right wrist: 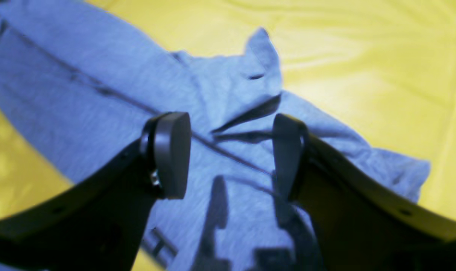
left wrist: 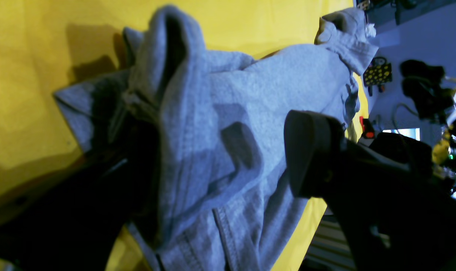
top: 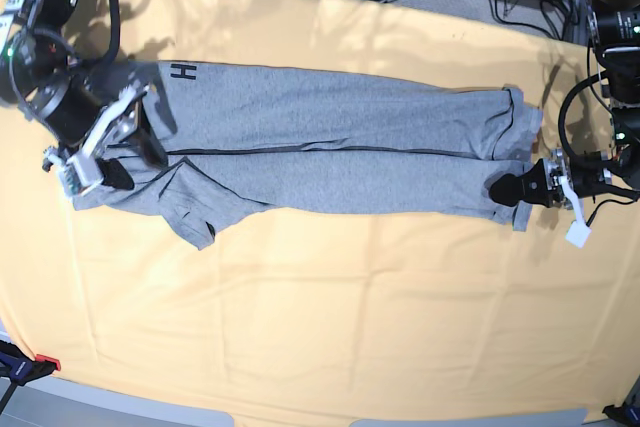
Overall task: Layout the t-shirt on the table in an organized manner, then fold the t-shirt properly
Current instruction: 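Grasp the sleeve flap with the right gripper and tuck it along the fold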
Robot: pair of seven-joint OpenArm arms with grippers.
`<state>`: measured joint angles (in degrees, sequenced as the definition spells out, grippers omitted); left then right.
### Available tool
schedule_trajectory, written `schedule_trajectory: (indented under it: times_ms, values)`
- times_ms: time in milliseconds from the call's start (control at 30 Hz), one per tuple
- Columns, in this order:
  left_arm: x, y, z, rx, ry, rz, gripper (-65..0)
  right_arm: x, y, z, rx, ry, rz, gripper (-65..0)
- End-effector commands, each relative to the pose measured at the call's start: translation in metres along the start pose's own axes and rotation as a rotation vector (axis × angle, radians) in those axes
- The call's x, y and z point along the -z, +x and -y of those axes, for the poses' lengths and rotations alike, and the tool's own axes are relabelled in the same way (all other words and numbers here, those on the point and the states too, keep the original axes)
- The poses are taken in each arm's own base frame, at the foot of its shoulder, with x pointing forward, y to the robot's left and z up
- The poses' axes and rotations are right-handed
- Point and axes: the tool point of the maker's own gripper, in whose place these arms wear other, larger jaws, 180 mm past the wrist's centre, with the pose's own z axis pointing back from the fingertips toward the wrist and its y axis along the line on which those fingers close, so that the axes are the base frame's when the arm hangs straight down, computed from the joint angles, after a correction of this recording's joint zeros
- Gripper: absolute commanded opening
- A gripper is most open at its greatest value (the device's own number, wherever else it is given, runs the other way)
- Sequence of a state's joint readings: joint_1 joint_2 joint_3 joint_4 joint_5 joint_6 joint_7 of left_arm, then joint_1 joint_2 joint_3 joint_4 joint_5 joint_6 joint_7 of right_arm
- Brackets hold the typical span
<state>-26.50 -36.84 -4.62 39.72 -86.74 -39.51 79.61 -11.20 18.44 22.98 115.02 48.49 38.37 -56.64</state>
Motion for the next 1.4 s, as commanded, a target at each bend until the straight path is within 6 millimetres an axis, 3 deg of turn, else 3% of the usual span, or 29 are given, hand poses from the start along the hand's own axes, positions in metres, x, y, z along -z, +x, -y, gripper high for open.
schedule_trajectory:
  times_ms: [0,233,433,700,1133,1267,1367]
  values:
    - [-0.011,0.006,-0.004,0.023,0.039,-0.010,-15.7,0.003,0.013,0.004,0.019,0.012,0.059,-28.4]
    - [-0.010,0.006,-0.004,0.022,0.039,-0.010,-15.7,0.041,0.006,0.019,0.254,0.125,0.072,-28.4]
    - [-0.011,0.006,-0.004,0.023,0.039,-0.010,-15.7,0.061,0.004,0.029,0.338,0.152,0.073,-28.4]
    - [-0.011,0.006,-0.004,0.023,0.039,-0.010,-15.7,0.064,0.002,0.037,0.290,0.133,-0.027,-28.4]
    - [-0.011,0.006,-0.004,0.023,0.039,-0.010,-15.7,0.071,0.000,0.024,0.303,0.164,-0.030,-29.7]
    - [-0.011,0.006,-0.004,0.023,0.039,-0.010,-15.7,0.077,-0.001,0.012,0.283,0.197,-0.051,-41.1]
    - [-0.010,0.006,-0.004,0.023,0.039,-0.010,-15.8,0.080,-0.001,0.005,0.251,0.222,-0.056,-55.9]
